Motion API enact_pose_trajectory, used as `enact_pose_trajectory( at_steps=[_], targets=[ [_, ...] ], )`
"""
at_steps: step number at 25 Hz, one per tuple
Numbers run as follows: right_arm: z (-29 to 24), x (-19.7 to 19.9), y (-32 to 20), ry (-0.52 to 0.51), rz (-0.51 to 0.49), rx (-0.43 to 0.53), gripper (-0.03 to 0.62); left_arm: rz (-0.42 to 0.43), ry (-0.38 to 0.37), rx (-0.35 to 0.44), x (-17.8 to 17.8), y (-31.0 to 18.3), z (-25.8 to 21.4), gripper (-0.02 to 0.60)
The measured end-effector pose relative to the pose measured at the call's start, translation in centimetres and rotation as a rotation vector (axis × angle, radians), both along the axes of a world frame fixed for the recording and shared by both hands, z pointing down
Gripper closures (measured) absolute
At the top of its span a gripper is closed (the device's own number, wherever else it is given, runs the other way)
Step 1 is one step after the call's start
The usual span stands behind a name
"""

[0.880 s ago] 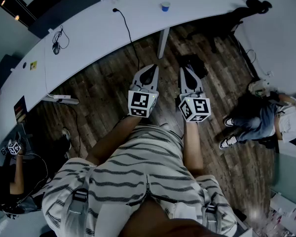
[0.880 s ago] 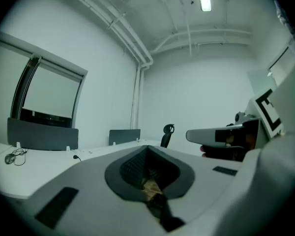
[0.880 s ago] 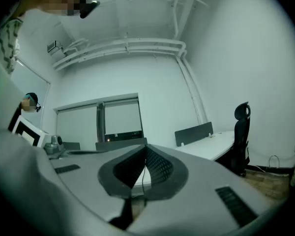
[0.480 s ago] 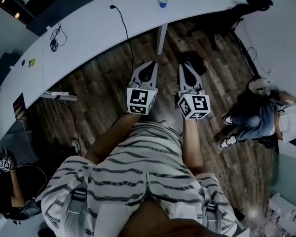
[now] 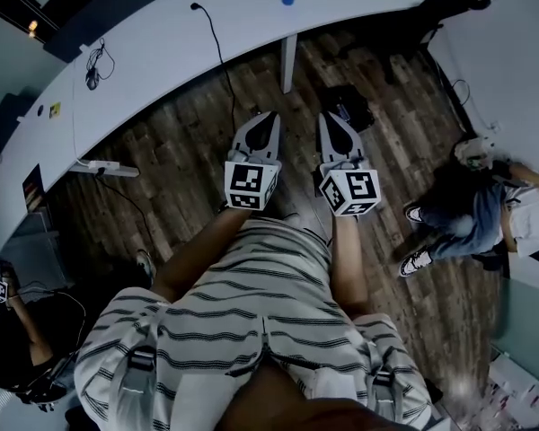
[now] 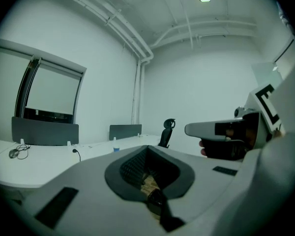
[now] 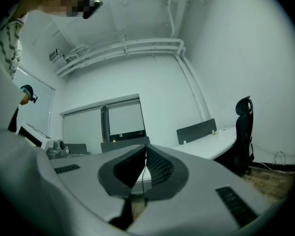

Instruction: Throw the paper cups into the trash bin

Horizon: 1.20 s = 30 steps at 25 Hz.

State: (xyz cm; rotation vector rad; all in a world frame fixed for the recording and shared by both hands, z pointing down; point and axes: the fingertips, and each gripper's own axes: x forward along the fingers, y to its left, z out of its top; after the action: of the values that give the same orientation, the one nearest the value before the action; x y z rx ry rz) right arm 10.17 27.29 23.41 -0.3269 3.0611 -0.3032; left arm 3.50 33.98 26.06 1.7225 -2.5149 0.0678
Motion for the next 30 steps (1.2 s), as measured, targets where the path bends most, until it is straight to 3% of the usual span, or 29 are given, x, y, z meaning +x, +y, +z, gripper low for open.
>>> enact_pose_trajectory(
  at_steps=[9, 16, 22, 30],
  targets=[
    [1.7, 0.5, -1.8, 0.046, 0.008, -0.008, 0.585, 0.002, 0.037, -0.030, 0.7, -1.6, 1.7, 0.558],
    [2.3, -2.4, -4.1, 0.064, 0.009, 0.016, 0.586, 0.028, 0.061, -0.016, -1.7, -4.9, 2.8, 0.558],
    [2.6, -7.3, -8.5, 0.074, 0.032, 0.024, 0.585, 0.041, 0.071, -0.006, -6.7, -9.3, 3.3, 0.558],
    [2.1, -16.2, -15.5, 0.089, 0.056, 0.021, 0.585, 0.052, 0.083, -0.011, -16.2, -16.3, 2.6, 0.558]
  ],
)
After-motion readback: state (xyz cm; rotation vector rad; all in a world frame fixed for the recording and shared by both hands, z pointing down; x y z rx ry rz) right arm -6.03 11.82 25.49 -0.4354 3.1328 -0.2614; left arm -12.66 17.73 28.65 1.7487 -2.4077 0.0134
